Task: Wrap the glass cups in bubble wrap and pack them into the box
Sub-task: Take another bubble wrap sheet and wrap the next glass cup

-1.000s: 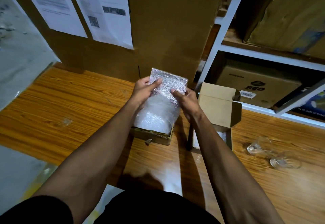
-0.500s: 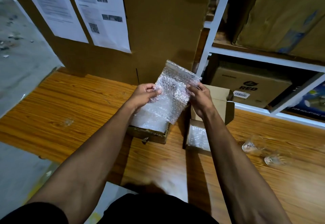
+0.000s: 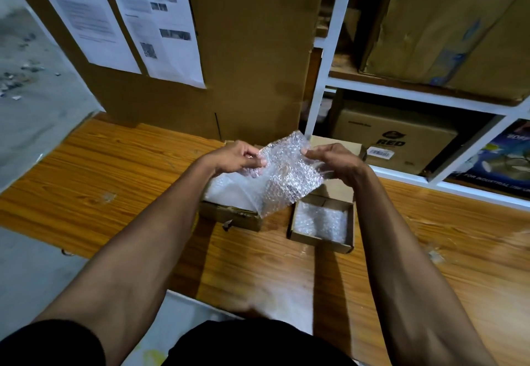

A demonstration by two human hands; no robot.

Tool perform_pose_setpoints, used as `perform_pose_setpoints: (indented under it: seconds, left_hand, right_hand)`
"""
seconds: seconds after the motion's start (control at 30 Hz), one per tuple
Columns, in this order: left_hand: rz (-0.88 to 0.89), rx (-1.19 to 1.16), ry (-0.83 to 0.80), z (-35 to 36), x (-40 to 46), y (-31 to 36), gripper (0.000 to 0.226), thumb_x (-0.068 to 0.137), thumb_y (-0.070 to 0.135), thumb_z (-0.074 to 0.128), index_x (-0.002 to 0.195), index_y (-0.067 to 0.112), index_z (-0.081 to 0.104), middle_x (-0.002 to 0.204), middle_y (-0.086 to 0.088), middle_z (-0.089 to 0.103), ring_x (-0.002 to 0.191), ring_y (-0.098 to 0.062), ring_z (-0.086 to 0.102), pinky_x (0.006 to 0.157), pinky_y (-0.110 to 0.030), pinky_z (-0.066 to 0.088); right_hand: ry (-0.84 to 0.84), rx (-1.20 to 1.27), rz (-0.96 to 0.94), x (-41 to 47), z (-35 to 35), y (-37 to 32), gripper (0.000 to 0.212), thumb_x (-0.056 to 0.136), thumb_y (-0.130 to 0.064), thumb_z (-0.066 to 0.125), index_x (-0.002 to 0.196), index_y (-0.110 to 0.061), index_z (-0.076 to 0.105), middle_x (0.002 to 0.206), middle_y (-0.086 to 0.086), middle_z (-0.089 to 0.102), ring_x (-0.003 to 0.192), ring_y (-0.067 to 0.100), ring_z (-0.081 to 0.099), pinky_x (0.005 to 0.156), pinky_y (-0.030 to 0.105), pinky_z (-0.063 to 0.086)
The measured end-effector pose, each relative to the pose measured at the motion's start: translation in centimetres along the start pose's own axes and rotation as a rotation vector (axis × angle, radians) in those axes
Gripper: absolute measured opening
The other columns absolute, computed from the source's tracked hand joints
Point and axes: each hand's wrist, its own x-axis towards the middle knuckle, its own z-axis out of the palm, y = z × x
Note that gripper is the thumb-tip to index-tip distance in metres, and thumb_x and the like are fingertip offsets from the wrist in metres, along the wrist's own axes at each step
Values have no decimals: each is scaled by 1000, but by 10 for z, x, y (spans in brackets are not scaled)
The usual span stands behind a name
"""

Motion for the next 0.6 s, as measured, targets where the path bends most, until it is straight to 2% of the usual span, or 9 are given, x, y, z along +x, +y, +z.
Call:
perform_pose_setpoints:
  seconds: [0.1, 0.2, 0.27, 0.33, 0.43, 0.53, 0.6]
  left_hand:
    - [6, -13, 43, 7, -1, 1, 23, 93, 39, 77, 105, 19, 79, 92, 14, 78, 87, -9, 74, 75, -26, 55]
    - [23, -191, 203, 13, -5, 0, 30, 92, 37, 78, 110, 14, 79, 93, 11, 78, 85, -7, 70, 76, -28, 56]
    - [11, -341, 264, 16, -8, -6, 36, 89, 37, 79, 114, 12, 77, 101, 4, 78, 93, -11, 69, 82, -33, 55]
    - [-7, -541, 259, 21, -12, -15, 40, 86, 33, 78, 121, 14, 73, 106, 1, 78, 99, -13, 70, 84, -32, 55]
    - [-35, -839, 235, 36, -11, -27, 40, 89, 13, 74, 128, 15, 64, 114, -3, 78, 100, -15, 74, 80, -30, 63]
    - [-79, -886, 281, 52, -10, -29, 25, 96, -3, 66, 110, 16, 62, 104, -7, 76, 87, -13, 74, 80, -28, 62]
    - [-81, -882, 307, 55, -6, -31, 21, 96, -3, 68, 114, 8, 64, 99, -8, 73, 83, -12, 71, 75, -23, 62]
  right_hand:
    - [-43, 7, -18, -2, -2, 3, 23, 90, -40, 80, 94, -17, 78, 84, -5, 75, 59, 7, 59, 62, 25, 46]
    - [34, 181, -45, 0, -3, 11, 11, 98, -31, 73, 99, -20, 73, 91, 0, 74, 63, 13, 62, 63, 29, 50]
    - [95, 250, -63, 1, -6, 16, 10, 101, -28, 68, 102, -19, 71, 90, 0, 73, 63, 14, 62, 57, 27, 50]
    - [144, 299, -80, 1, -8, 21, 10, 103, -27, 65, 102, -18, 69, 85, -3, 73, 62, 12, 64, 54, 26, 51]
    - [191, 353, -92, 1, -9, 26, 9, 105, -23, 62, 100, -17, 68, 78, -5, 73, 55, 9, 63, 47, 22, 48]
    - [214, 351, -85, 2, -10, 30, 11, 107, -23, 60, 100, -18, 67, 77, -5, 72, 52, 7, 62, 45, 20, 46]
    - [214, 312, -90, 2, -12, 33, 13, 108, -25, 58, 106, -18, 68, 82, -2, 71, 56, 8, 61, 48, 21, 45]
